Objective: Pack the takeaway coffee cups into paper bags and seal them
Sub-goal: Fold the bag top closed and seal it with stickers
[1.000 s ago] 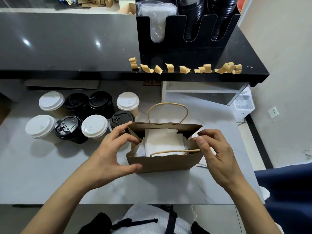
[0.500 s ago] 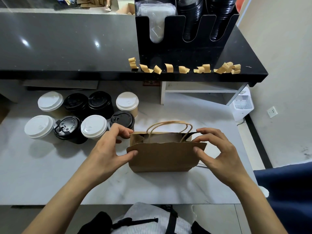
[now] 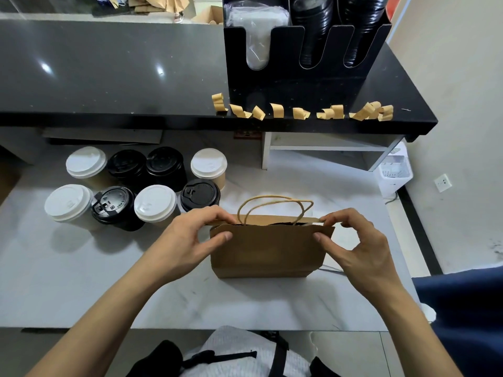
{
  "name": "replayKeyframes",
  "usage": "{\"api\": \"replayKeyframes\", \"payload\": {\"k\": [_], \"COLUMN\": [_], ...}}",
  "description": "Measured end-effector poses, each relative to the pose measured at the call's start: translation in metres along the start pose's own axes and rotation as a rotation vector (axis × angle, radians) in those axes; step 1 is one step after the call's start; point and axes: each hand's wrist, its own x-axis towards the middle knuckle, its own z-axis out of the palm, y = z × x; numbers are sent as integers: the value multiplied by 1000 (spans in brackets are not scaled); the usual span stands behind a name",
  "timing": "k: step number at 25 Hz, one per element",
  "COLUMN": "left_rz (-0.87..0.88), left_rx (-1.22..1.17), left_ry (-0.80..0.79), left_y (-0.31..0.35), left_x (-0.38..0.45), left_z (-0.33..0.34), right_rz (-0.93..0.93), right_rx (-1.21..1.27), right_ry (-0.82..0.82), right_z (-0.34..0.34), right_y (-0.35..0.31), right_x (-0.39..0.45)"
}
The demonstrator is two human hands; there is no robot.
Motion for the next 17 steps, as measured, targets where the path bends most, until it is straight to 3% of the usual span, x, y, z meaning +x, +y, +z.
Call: {"api": "replayKeyframes", "payload": {"k": [17], "left_rz": [43], "left_rx": [-188], "left_ry": [104], "left_y": [3], "left_x": [2], "left_z": [2], "right_rz": [-170], "right_rx": [-67], "right_ry": [-90], "right_z": [-2], "right_y": [-1], "right_x": [10]}}
